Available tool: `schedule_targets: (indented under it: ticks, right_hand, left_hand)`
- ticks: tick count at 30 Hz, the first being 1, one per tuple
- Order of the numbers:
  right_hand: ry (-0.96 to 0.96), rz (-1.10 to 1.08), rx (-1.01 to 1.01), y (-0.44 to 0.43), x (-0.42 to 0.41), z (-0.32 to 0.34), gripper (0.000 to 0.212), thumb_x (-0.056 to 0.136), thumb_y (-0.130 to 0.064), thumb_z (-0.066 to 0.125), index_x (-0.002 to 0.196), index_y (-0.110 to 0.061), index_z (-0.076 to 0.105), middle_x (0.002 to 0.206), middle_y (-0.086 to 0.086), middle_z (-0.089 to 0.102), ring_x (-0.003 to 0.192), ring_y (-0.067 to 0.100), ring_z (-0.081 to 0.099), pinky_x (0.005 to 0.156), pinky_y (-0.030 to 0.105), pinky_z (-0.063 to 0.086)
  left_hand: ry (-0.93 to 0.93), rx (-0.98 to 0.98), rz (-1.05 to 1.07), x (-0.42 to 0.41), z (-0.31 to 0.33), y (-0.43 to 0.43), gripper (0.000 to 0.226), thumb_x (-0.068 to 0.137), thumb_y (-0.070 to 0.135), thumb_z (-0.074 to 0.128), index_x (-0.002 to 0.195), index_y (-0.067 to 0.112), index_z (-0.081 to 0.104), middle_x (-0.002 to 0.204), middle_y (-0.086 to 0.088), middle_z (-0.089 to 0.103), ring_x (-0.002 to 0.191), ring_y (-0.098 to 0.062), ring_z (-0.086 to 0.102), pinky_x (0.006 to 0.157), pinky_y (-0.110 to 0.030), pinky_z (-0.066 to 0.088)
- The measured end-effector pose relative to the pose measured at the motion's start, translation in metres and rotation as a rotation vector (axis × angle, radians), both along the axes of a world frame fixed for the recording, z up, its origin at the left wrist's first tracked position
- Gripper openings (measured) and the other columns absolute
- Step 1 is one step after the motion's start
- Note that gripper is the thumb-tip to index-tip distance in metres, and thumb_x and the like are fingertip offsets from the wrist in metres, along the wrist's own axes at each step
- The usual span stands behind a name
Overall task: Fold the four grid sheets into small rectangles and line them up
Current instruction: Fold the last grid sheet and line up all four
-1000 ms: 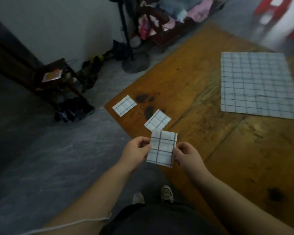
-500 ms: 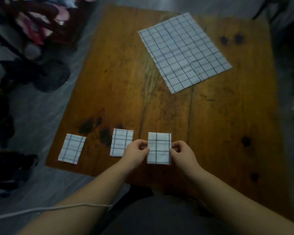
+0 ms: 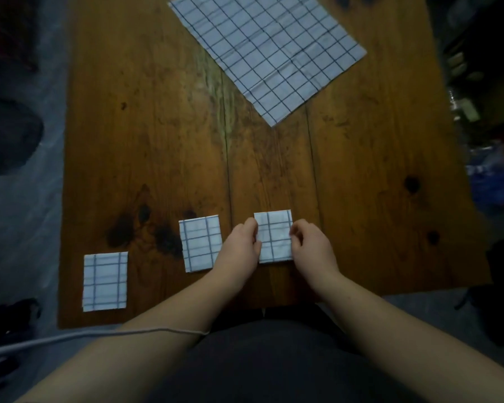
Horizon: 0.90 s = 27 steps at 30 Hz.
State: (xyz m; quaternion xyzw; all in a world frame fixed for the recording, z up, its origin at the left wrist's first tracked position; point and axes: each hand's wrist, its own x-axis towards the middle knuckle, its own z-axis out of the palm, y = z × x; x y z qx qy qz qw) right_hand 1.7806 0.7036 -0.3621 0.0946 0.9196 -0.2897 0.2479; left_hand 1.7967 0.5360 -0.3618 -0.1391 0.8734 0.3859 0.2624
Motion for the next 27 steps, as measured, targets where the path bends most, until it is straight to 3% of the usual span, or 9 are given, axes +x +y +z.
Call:
schedule_targets:
  ticks: [5,12,18,21,23,27]
  right_hand:
    - [0.013,0.069,0.099,-0.001,0.001,0.001,0.017,0.100,-0.029,0.053,0.114,-0.030,0.062,0.104,-0.014,0.054,0.094,0.006,0.054,0.080,0.030,0.055]
    - [0.023,0.239,0.215,0.014,0.009,0.029,0.033,0.100,-0.035,0.048,0.132,-0.033,0.056,0.124,-0.009,0.055,0.110,0.011,0.048,0.090,0.031,0.049]
    - [0.139,0.156,0.255,0.083,0.021,0.078,0.045,0.101,-0.028,0.047,0.146,-0.028,0.046,0.147,-0.007,0.047,0.139,0.014,0.037,0.113,0.035,0.035]
    - [0.181,0.056,0.289,0.136,0.033,0.100,0.050,0.102,-0.034,0.043,0.152,-0.031,0.038,0.155,-0.007,0.040,0.145,0.015,0.029,0.118,0.038,0.030]
    - [0.208,-0.022,0.314,0.173,0.045,0.113,0.054,0.102,-0.041,0.041,0.155,-0.034,0.031,0.159,-0.006,0.035,0.149,0.015,0.024,0.119,0.040,0.026]
    - [0.253,-0.138,0.331,0.256,0.082,0.137,0.059,0.103,-0.044,0.039,0.158,-0.035,0.021,0.165,-0.005,0.024,0.153,0.017,0.015,0.122,0.043,0.021]
  left_hand:
    - [-0.010,-0.061,-0.135,-0.004,0.002,0.000,0.018,0.099,0.029,0.056,0.115,0.032,0.051,0.106,0.009,0.055,0.092,-0.009,0.057,0.080,-0.029,0.053]
    - [-0.018,-0.363,-0.484,-0.015,0.032,0.008,0.051,0.090,0.027,0.067,0.135,0.025,0.043,0.127,0.000,0.054,0.112,-0.022,0.056,0.089,-0.042,0.055]
    - [0.218,-0.373,-0.626,-0.030,0.071,0.050,0.055,0.098,0.031,0.054,0.150,0.024,0.036,0.147,0.000,0.047,0.132,-0.021,0.046,0.107,-0.038,0.045]
    - [0.297,-0.351,-0.725,-0.037,0.091,0.101,0.064,0.100,0.035,0.052,0.156,0.030,0.023,0.163,0.000,0.027,0.149,-0.022,0.027,0.122,-0.044,0.027]
    - [0.377,-0.340,-0.790,-0.038,0.105,0.145,0.064,0.101,0.038,0.050,0.157,0.033,0.020,0.166,0.001,0.020,0.152,-0.022,0.021,0.122,-0.042,0.019]
    - [0.550,-0.316,-0.930,-0.025,0.128,0.245,0.063,0.101,0.042,0.046,0.157,0.032,0.019,0.166,-0.001,0.019,0.152,-0.023,0.019,0.122,-0.042,0.018]
